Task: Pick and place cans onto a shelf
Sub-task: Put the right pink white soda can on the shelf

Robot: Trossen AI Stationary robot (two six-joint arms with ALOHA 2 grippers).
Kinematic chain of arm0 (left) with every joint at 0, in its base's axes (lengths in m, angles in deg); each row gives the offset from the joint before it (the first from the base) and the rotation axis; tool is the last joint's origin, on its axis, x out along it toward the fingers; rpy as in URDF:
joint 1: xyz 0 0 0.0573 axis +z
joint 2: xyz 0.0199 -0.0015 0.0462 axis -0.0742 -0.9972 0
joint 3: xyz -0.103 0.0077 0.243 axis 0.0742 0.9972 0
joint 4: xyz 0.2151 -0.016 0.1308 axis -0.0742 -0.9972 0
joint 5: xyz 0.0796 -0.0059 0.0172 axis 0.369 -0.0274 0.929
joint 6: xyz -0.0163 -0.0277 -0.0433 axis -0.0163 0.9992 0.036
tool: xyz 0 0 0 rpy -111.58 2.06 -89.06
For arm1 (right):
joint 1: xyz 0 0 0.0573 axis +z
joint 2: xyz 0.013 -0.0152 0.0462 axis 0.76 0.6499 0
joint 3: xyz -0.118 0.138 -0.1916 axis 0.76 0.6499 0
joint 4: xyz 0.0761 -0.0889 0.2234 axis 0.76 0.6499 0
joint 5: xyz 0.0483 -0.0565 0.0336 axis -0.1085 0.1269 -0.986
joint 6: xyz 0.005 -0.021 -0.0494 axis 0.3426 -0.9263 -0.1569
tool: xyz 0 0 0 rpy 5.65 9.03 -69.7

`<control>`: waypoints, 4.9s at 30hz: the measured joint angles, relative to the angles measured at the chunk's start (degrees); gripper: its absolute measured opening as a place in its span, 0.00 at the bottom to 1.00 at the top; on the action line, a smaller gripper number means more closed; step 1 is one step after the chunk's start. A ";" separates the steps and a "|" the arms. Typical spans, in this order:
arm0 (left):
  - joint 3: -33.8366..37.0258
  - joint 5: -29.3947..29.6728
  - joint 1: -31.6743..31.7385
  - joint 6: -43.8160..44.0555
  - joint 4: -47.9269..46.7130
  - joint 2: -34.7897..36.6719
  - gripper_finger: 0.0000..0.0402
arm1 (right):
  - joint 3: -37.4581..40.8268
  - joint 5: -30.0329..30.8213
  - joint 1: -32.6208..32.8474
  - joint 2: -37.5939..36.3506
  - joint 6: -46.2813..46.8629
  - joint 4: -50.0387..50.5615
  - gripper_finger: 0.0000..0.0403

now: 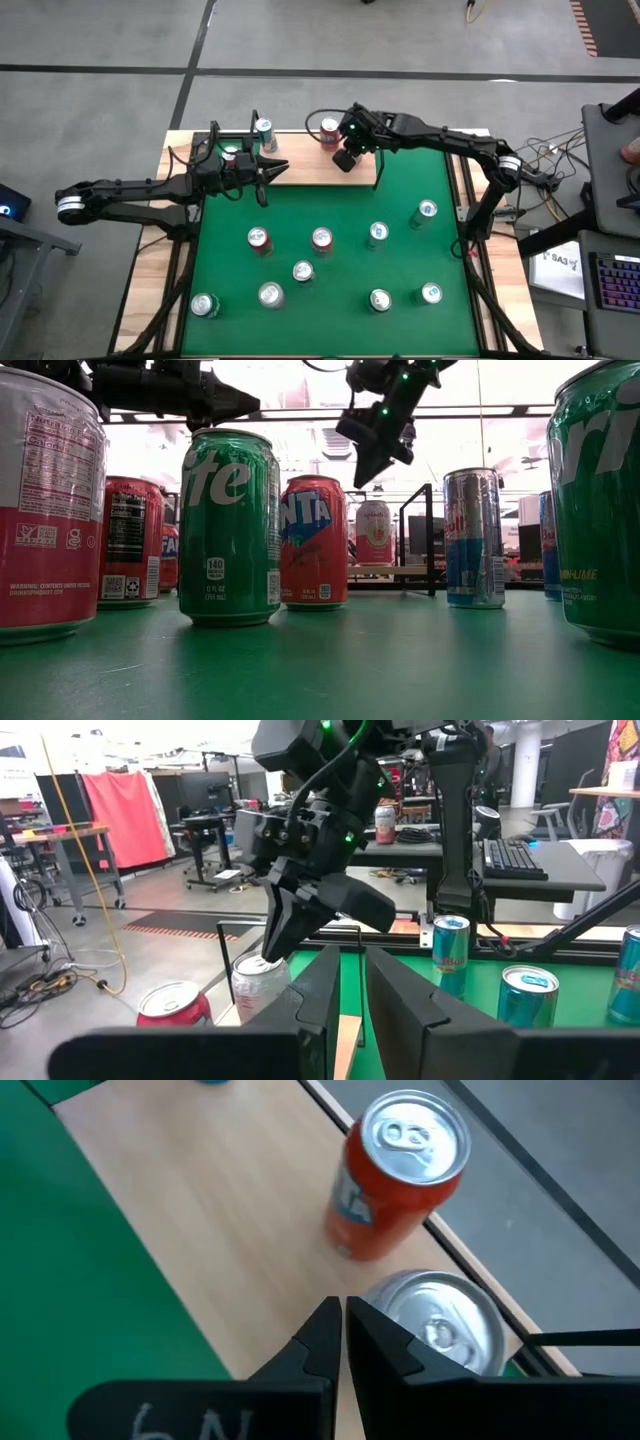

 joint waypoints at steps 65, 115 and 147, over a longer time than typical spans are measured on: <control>0.00 -0.03 -0.02 2.73 -1.53 -0.74 0.09 | 0.42 6.05 -1.13 4.74 1.76 -3.18 0.03; 0.00 -0.03 0.00 2.71 -2.47 -0.74 0.09 | 0.42 5.80 0.16 0.85 3.92 4.69 0.03; 0.00 -0.01 -0.01 2.71 -2.56 -0.74 0.09 | 0.42 1.03 0.66 0.85 5.32 4.85 0.03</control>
